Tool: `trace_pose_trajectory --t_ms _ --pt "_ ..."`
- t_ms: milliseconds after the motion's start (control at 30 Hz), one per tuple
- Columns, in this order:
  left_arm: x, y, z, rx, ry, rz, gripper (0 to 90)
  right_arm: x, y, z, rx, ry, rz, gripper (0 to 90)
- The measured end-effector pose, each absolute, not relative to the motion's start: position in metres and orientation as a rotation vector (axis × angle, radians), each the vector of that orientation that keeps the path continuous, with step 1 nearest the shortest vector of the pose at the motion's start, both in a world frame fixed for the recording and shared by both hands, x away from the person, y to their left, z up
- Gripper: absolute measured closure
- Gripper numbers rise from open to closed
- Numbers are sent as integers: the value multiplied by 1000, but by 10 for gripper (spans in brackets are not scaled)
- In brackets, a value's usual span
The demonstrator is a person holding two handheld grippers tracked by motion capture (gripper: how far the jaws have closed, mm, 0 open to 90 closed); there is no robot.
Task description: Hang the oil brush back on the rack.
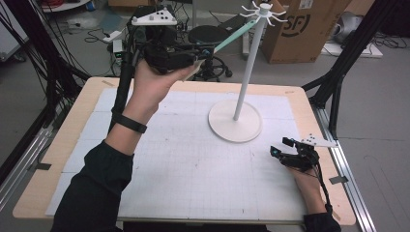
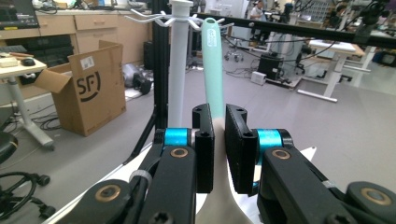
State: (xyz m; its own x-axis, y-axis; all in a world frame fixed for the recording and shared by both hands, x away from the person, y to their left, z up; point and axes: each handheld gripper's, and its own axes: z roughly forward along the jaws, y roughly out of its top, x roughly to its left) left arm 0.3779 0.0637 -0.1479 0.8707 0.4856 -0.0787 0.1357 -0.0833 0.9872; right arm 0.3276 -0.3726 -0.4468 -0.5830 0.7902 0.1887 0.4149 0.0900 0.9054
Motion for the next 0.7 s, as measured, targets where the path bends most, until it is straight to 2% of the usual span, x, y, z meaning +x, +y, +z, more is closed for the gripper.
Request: trace_pose_trajectory --t_ms 700 --pt "388 54 -156 1685 516 336 823 328 -372 -447 1188 2031 1491 220"
